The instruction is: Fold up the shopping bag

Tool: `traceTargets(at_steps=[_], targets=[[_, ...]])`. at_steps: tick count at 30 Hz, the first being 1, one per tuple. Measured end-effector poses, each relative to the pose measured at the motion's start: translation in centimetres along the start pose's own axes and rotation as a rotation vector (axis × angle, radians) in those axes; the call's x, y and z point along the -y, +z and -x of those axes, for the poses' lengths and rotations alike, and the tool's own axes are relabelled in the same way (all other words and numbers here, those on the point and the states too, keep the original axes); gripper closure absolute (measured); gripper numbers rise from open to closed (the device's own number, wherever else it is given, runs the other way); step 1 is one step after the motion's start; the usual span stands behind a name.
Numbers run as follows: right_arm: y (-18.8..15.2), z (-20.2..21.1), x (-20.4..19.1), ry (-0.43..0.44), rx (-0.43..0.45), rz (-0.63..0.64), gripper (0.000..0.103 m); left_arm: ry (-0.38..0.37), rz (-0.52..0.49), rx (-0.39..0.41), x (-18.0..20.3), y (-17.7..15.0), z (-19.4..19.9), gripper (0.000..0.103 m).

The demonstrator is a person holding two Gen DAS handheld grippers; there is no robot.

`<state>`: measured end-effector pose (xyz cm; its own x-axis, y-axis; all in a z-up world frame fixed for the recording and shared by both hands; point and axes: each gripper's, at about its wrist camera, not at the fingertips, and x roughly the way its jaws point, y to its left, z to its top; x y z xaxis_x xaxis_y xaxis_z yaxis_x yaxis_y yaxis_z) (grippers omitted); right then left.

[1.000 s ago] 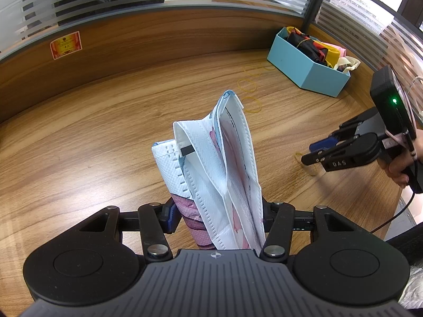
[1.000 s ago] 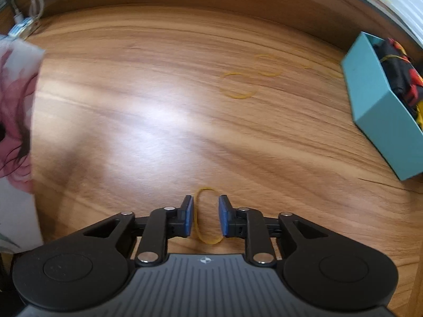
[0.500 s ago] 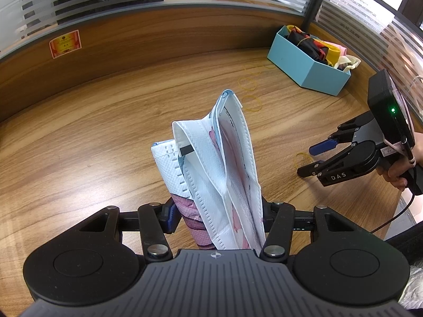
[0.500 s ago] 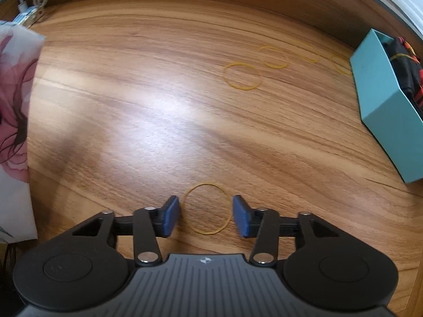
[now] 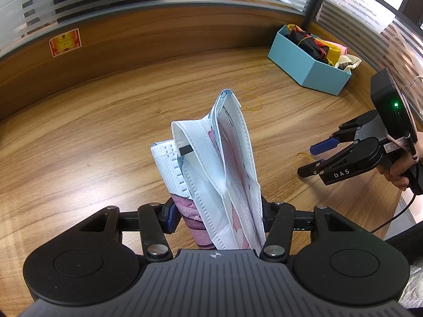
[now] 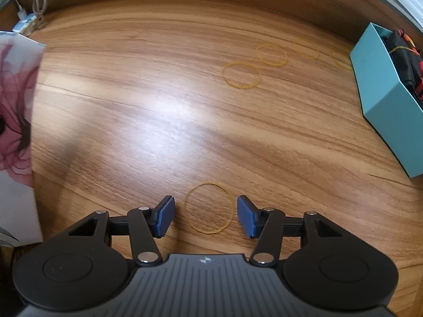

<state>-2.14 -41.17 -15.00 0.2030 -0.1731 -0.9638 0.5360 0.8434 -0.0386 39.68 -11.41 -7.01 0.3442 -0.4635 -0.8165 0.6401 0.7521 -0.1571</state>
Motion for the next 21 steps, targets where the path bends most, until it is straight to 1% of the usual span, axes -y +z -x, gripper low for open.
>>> traceTargets(at_steps=[10, 15, 21], targets=[[-0.23, -0.68, 0.43, -0.021, -0.016, -0.004, 0.043, 0.003, 0.003, -0.002, 0.09, 0.08, 0.01, 0.047], [-0.45, -0.64, 0.73, -0.018, -0.014, -0.016, 0.044, 0.003, 0.001, -0.002, 0.09, 0.08, 0.01, 0.047], [-0.47, -0.15, -0.07, 0.001, -0.003, 0.003, 0.044, 0.003, 0.000, -0.003, 0.03, 0.12, -0.01, 0.047]])
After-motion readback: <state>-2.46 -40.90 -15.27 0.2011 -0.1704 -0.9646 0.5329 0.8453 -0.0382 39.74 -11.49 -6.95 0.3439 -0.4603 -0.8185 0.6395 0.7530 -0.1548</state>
